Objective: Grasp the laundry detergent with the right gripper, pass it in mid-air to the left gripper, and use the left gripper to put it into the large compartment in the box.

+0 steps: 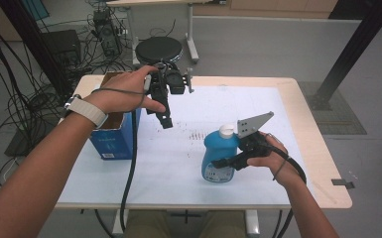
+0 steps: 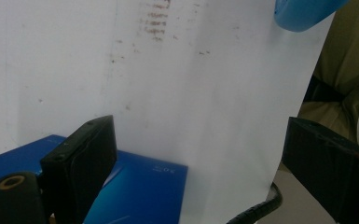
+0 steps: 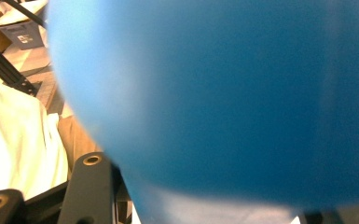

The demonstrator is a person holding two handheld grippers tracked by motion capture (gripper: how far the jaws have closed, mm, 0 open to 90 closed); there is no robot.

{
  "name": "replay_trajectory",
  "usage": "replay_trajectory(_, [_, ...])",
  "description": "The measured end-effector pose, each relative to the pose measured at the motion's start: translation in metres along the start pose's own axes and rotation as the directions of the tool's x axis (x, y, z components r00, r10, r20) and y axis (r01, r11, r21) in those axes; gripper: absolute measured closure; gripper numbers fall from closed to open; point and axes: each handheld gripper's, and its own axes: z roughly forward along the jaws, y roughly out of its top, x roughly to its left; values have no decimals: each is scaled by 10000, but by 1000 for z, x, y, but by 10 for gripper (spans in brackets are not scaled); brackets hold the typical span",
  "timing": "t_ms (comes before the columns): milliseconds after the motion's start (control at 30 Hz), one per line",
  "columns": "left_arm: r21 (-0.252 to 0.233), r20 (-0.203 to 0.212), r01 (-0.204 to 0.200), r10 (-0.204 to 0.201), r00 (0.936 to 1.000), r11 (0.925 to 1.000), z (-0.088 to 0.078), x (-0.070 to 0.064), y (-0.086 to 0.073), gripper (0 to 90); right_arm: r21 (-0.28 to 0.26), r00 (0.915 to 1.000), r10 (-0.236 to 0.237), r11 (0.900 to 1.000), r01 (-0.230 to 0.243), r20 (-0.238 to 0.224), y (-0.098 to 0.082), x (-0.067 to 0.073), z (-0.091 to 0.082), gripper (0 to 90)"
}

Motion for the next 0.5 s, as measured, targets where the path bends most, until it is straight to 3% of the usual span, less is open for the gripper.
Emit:
replay_trajectory(233, [160,285,-210,206,9994,9996,-8,-7,1,106,271,9999,-99,9996,96,110,10,9,-1,434])
replay_trajectory(500, [-80,401,-429,432,9983,9990,-15,-11,2,105,344,9995,-186,9992,177,241,22,12,-2,435])
